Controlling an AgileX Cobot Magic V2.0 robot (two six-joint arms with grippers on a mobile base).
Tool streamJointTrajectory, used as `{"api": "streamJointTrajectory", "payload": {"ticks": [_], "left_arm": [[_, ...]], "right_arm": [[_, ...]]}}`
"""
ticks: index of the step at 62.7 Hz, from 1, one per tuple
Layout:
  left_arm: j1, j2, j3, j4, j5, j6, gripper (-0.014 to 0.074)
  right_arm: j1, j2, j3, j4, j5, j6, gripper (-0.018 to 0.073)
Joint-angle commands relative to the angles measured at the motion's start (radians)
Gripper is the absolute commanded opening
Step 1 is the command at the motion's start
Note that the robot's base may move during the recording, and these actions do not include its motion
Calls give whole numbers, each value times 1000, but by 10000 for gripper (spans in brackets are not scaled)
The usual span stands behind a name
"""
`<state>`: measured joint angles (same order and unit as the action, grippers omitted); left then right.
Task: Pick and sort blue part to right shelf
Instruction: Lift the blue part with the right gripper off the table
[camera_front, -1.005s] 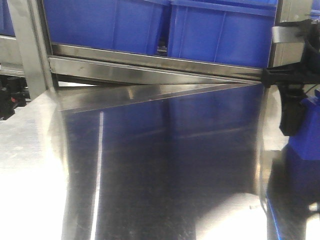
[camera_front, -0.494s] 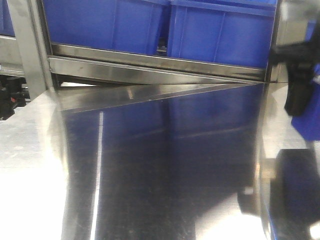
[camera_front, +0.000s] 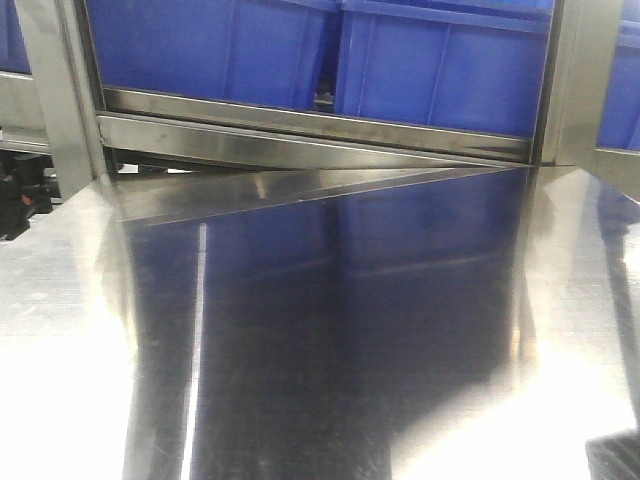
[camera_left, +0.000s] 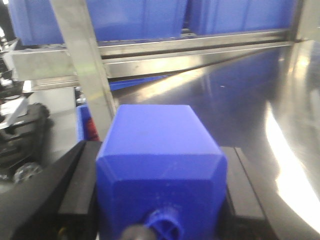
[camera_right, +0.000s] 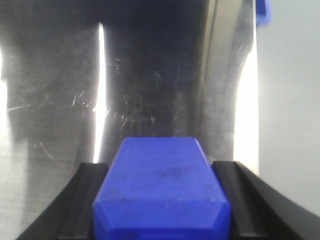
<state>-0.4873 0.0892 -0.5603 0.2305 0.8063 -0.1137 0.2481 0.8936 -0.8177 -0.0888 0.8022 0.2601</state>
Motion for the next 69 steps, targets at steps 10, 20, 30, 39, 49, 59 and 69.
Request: {"api": "streamJointTrajectory", "payload": {"ticks": [10, 20, 30, 39, 49, 59, 69], "left_arm": [[-7, -95, 33, -69, -69, 37, 294], [-7, -101, 35, -69, -64, 37, 294], [-7, -101, 35, -69, -58, 37, 294], [-7, -101, 35, -69, -56, 37, 294], [-7, -101, 36, -69, -56, 37, 294], [-7, -101, 36, -69, -56, 37, 294], [-7, -101, 36, -69, -57, 37, 294]], "right_arm": [[1, -277, 128, -19, -119, -139, 297], [1, -473, 222, -19, -127, -187, 297], [1, -692, 257, -19, -114, -214, 297], [1, -846, 258, -19, -99, -214, 297], [1, -927, 258, -19, -74, -214, 297], [1, -921, 258, -17, -73, -214, 297], [1, -921, 258, -19, -88, -214, 297]]}}
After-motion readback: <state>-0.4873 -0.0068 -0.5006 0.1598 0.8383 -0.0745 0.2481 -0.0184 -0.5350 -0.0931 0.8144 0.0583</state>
